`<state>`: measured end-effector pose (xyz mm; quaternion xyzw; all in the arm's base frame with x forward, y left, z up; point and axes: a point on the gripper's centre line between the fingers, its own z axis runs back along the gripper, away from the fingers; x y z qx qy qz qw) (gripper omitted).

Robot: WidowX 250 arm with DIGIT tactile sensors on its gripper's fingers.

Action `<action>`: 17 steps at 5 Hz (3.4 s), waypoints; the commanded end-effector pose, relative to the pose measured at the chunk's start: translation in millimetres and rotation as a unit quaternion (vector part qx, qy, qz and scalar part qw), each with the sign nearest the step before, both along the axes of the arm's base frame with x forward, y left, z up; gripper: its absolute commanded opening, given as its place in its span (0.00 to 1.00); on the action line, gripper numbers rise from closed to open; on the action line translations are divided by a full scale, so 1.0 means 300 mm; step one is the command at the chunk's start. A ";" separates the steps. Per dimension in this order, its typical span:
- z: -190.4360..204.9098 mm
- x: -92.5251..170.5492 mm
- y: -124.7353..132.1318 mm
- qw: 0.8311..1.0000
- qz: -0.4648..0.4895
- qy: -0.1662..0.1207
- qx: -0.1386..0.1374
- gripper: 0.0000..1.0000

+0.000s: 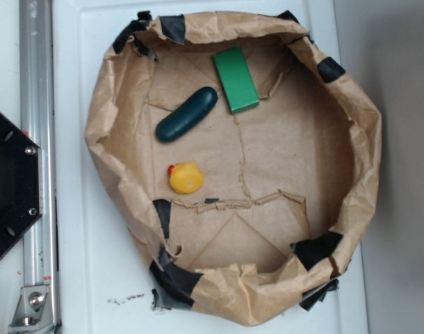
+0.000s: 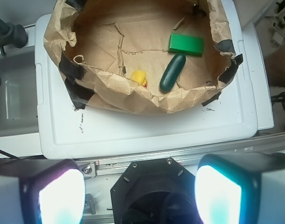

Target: Grab the green block.

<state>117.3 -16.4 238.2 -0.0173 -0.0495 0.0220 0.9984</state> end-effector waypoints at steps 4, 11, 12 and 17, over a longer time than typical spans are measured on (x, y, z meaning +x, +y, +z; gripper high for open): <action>-0.248 0.340 0.119 0.978 -0.186 -0.010 0.094 1.00; -0.582 0.546 0.276 0.910 -0.406 -0.076 0.039 1.00; -0.553 0.552 0.271 0.907 -0.410 -0.076 0.058 1.00; -0.732 0.527 0.269 0.904 -0.423 -0.038 0.052 1.00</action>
